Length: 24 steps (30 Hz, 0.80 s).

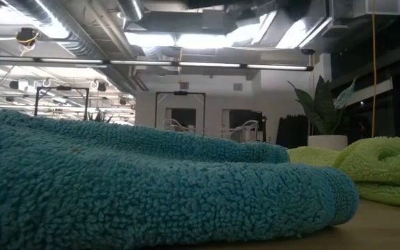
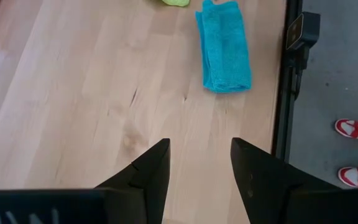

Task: Fold microfiber towels
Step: Fold the blue towel

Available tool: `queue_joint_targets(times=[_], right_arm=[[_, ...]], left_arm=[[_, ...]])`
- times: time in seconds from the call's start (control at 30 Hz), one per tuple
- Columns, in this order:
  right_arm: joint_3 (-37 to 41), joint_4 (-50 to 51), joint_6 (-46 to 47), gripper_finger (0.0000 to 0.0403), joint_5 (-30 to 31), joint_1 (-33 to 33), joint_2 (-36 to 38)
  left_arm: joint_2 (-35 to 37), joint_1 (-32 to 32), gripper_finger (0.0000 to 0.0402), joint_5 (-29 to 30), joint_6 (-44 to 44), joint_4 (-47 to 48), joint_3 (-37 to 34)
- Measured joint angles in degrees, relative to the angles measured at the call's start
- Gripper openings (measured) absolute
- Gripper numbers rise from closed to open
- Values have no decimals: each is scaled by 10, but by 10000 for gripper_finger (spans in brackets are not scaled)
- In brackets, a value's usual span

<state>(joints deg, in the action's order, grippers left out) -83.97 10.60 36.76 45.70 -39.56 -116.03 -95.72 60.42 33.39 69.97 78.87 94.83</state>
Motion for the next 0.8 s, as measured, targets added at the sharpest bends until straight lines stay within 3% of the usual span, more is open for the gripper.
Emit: queue_joint_targets(times=[0.07,0.17,0.23,0.3,0.43,0.67,0.8], right_arm=[[46,-2,34,135,16,-2,43],[132,-16,163,135,30,-1,98],[192,-69,240,135,-2,3,117],[238,-181,246,135,-60,8,119],[260,-396,107,135,-137,16,97],[176,-392,-109,135,-144,45,34],[158,-385,-163,135,-183,55,9]], left_arm=[[0,-1,161,0,0,0,0],[0,-1,161,1,8,0,0],[0,-4,161,2,13,0,0],[0,-4,161,2,14,0,0],[0,-9,161,26,15,0,0],[0,-27,161,50,35,-3,0],[0,-42,161,50,49,-4,0]])
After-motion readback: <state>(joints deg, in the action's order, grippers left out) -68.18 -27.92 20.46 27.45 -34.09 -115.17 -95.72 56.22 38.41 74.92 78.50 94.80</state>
